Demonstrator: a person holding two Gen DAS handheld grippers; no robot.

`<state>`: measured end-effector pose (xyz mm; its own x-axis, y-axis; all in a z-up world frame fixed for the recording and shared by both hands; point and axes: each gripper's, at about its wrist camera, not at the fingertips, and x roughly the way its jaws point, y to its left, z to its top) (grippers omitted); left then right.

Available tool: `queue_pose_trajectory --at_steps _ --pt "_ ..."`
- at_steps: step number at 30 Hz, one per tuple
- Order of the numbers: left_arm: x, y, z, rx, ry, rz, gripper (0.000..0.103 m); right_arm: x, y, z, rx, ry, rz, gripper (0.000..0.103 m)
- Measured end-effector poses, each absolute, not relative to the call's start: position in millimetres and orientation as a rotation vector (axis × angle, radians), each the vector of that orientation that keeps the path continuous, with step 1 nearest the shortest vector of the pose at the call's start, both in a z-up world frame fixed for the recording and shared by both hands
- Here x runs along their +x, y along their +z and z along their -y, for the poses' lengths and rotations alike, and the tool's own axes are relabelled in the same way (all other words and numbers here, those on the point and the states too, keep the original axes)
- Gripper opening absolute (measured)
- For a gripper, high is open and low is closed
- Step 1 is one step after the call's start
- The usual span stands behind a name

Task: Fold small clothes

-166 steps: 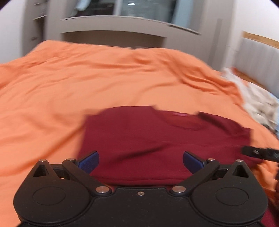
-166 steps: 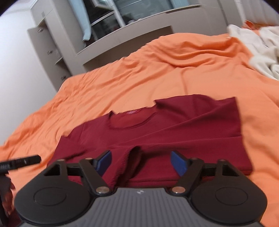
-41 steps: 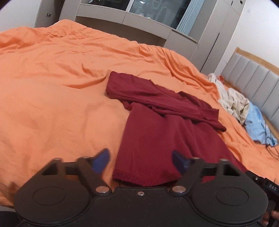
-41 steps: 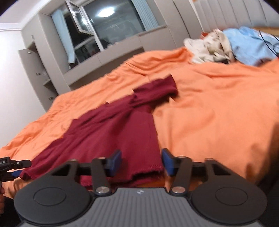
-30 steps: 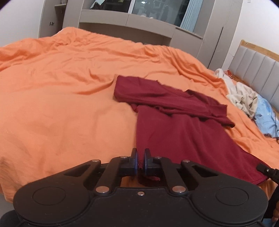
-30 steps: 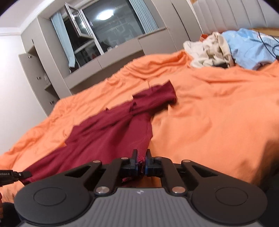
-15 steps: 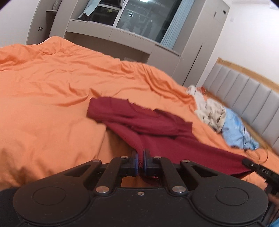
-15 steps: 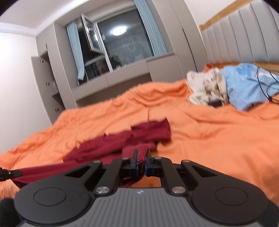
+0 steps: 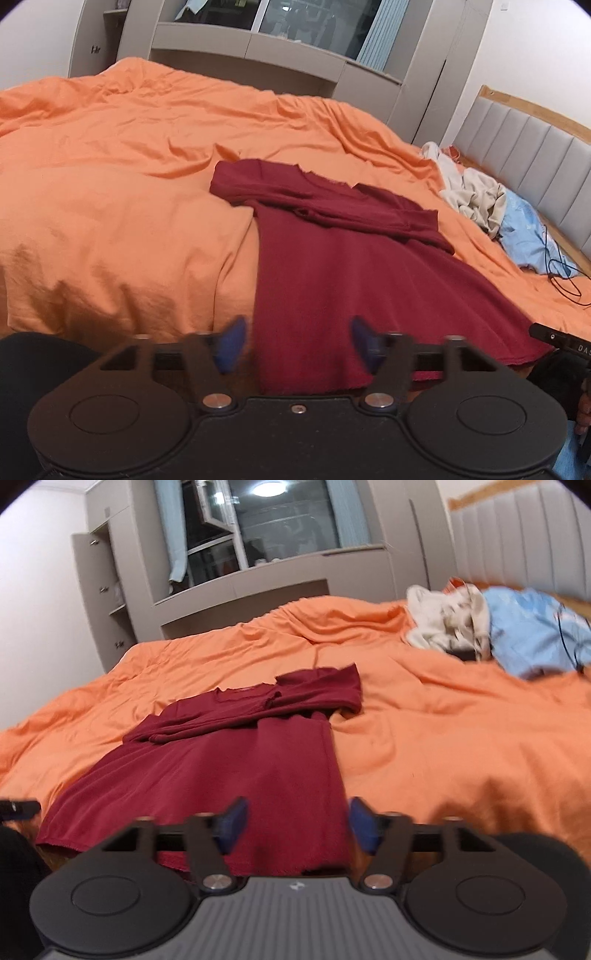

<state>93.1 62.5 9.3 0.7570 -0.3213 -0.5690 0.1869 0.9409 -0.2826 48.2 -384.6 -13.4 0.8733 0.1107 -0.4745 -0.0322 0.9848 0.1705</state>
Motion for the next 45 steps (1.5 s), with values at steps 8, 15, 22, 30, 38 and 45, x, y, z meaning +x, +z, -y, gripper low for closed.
queue_pose_trajectory --at_steps 8,15,22,30,38,45 --pt "88.6 20.5 -51.7 -0.116 -0.244 -0.594 0.102 41.3 -6.0 335.1 -0.333 0.167 -0.55 0.103" --pt "91.1 17.5 -31.7 -0.045 -0.284 -0.6 0.102 44.0 -32.9 297.8 -0.634 0.166 -0.609 0.103" --pt "89.2 14.6 -4.8 0.039 -0.343 -0.588 0.102 50.4 -53.6 286.9 -0.741 0.137 -0.569 0.084" --pt "76.0 2.0 34.1 0.166 -0.455 -0.561 0.102 50.2 -23.1 300.0 -0.484 0.223 -0.483 0.016" --pt "80.3 -9.0 66.3 0.196 -0.57 -0.58 0.102 69.4 12.9 336.2 -0.144 0.239 -0.416 0.008" --pt "98.0 -21.6 88.5 0.276 -0.475 -0.576 0.084 69.4 18.4 345.9 -0.102 0.217 -0.387 0.008"
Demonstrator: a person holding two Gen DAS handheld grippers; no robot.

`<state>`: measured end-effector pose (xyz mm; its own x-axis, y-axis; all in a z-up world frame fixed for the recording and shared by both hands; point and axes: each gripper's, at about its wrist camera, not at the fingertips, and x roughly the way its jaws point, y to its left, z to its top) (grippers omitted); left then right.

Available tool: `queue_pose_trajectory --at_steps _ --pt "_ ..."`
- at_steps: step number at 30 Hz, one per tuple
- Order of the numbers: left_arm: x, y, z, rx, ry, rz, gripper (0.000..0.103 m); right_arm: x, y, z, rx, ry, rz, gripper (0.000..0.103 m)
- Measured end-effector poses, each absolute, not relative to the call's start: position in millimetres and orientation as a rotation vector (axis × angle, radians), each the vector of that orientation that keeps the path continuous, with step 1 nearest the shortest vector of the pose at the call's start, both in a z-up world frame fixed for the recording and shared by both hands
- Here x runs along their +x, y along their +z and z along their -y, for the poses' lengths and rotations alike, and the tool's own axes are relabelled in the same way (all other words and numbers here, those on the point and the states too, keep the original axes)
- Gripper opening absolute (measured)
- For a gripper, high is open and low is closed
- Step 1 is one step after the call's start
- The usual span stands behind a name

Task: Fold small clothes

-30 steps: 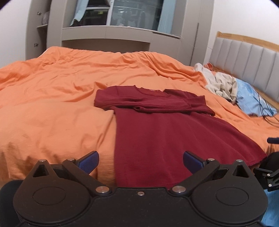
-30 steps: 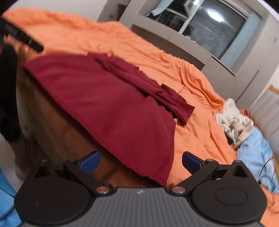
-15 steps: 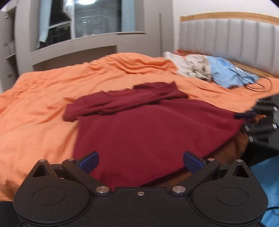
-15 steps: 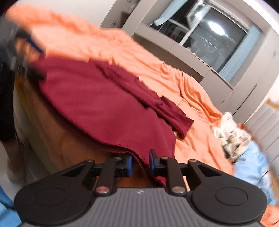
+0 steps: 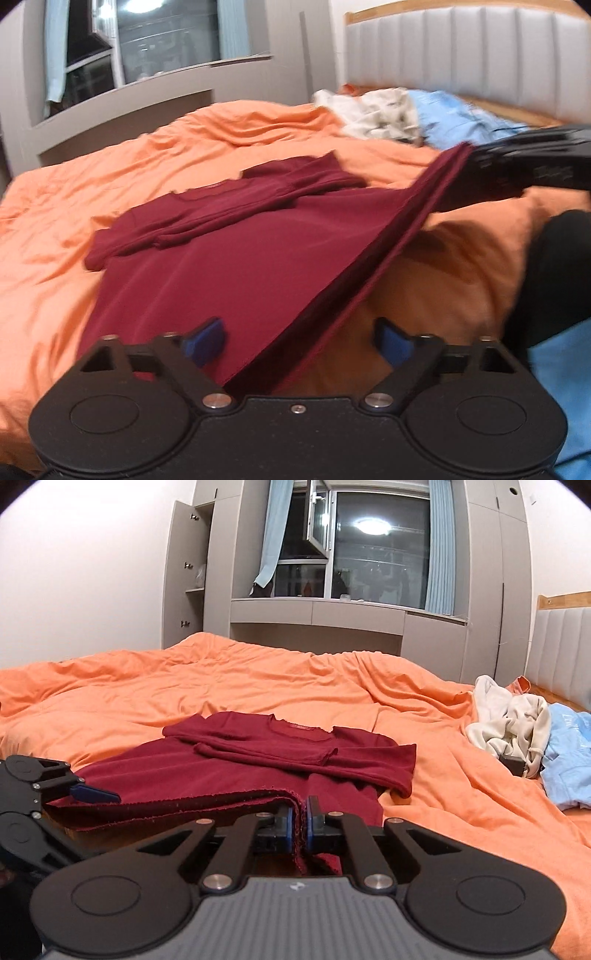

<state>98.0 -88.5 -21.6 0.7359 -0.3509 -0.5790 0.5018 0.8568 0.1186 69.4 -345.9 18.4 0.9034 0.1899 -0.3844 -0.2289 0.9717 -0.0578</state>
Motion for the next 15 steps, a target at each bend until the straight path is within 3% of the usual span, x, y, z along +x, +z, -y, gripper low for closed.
queue_pose_trajectory --at_steps 7,9,14,15 --pt "101.1 -18.0 51.9 0.266 -0.382 -0.559 0.074 62.8 12.3 344.9 -0.125 0.186 -0.374 0.008" --pt "99.3 -15.8 39.6 0.261 -0.344 -0.553 0.061 59.5 9.9 342.1 -0.149 0.173 -0.367 0.008" --pt "92.2 -10.0 8.2 0.218 -0.248 -0.503 0.055 47.6 1.8 332.9 -0.224 0.11 -0.306 0.008" --pt "91.4 -9.7 3.6 0.208 -0.232 -0.491 0.048 46.3 -0.2 330.9 -0.233 0.101 -0.301 0.008"
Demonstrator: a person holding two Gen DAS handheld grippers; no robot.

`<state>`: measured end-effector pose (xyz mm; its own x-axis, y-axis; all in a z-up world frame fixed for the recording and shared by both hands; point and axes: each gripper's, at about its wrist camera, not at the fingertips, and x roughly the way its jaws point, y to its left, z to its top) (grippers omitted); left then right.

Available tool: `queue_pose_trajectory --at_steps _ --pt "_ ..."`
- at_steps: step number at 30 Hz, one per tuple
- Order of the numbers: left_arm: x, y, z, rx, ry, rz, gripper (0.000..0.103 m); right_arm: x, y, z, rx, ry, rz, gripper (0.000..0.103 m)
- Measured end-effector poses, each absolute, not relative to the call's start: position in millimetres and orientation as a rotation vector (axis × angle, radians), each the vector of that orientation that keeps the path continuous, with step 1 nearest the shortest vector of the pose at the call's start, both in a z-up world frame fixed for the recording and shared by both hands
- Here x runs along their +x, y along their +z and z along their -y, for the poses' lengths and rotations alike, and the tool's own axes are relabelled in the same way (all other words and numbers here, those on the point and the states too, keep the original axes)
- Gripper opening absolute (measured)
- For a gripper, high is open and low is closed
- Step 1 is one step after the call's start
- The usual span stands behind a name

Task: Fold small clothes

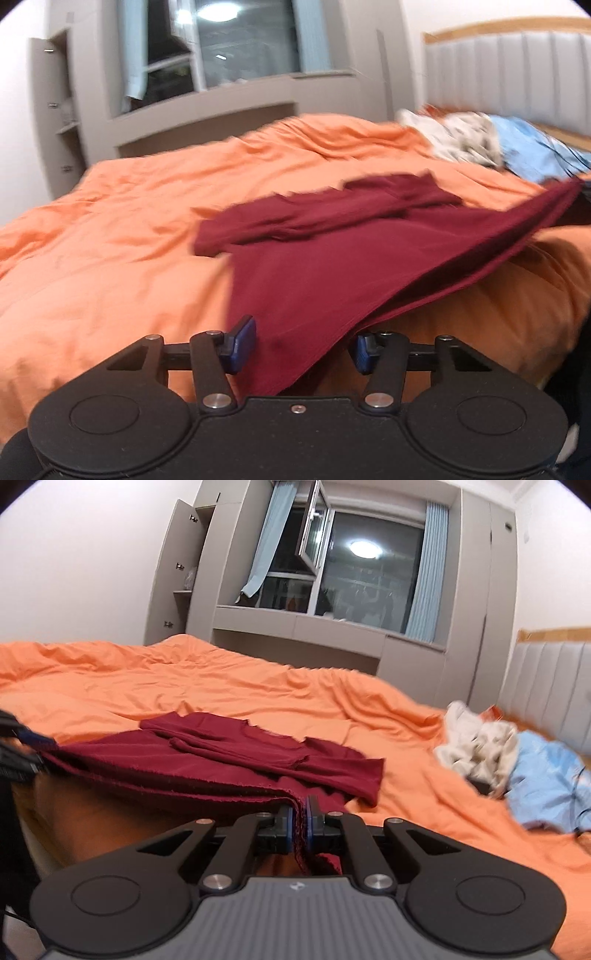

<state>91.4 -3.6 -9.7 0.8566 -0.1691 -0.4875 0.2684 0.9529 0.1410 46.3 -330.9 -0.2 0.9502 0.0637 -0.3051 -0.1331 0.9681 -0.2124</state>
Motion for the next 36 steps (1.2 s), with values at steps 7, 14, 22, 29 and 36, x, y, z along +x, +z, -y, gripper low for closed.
queue_pose_trajectory --at_steps 7,14,22,29,36 --pt "85.9 1.1 -8.6 0.139 -0.235 -0.41 0.01 36.5 -6.9 308.9 -0.372 0.026 -0.224 0.006" --pt "62.6 27.3 -9.7 0.103 -0.185 -0.223 0.005 16.6 -4.8 295.0 -0.408 -0.063 -0.035 0.005" --pt "32.6 66.5 -12.6 0.09 -0.216 -0.129 0.004 -3.4 12.4 289.9 -0.4 -0.104 0.081 0.006" --pt "55.1 78.3 -9.5 0.093 -0.232 -0.139 0.005 29.3 19.5 290.8 -0.414 -0.093 0.092 0.006" --pt "125.8 98.6 -4.8 0.099 -0.235 -0.122 0.005 103.3 39.8 298.3 -0.406 -0.068 0.121 0.006"
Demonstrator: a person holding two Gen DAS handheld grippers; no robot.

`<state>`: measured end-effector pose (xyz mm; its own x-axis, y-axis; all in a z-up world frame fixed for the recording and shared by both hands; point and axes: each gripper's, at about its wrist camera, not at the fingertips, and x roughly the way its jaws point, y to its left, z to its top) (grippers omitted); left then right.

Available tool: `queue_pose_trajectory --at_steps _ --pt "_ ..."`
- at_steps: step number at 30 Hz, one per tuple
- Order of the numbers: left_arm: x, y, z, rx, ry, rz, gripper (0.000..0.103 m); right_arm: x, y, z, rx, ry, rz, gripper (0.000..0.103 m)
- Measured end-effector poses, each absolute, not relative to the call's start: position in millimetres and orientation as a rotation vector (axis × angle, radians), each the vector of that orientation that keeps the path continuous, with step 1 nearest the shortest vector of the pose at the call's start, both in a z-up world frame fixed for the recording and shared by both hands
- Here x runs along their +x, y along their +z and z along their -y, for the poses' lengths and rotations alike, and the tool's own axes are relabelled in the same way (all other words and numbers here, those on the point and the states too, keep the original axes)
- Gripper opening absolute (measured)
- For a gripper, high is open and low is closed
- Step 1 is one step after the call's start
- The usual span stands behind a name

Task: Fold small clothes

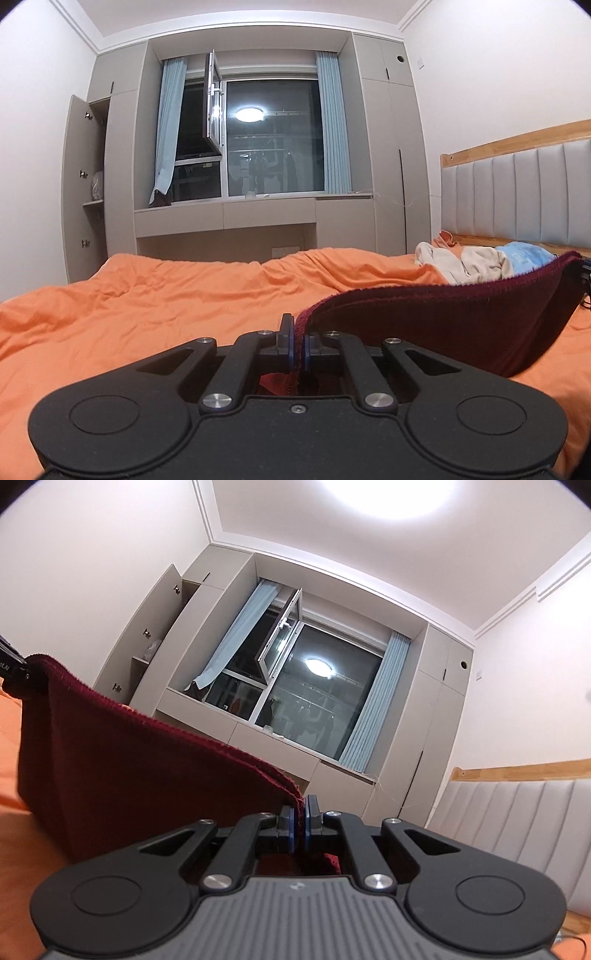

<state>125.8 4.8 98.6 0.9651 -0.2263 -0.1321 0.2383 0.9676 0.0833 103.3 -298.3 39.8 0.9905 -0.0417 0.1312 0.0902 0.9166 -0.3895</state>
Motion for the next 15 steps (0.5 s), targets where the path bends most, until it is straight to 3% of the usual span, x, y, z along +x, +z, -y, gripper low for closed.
queue_pose_trajectory --at_steps 15 --pt "339.9 79.2 7.1 0.118 -0.196 -0.291 0.005 322.2 26.1 316.1 -0.437 -0.02 -0.071 0.006"
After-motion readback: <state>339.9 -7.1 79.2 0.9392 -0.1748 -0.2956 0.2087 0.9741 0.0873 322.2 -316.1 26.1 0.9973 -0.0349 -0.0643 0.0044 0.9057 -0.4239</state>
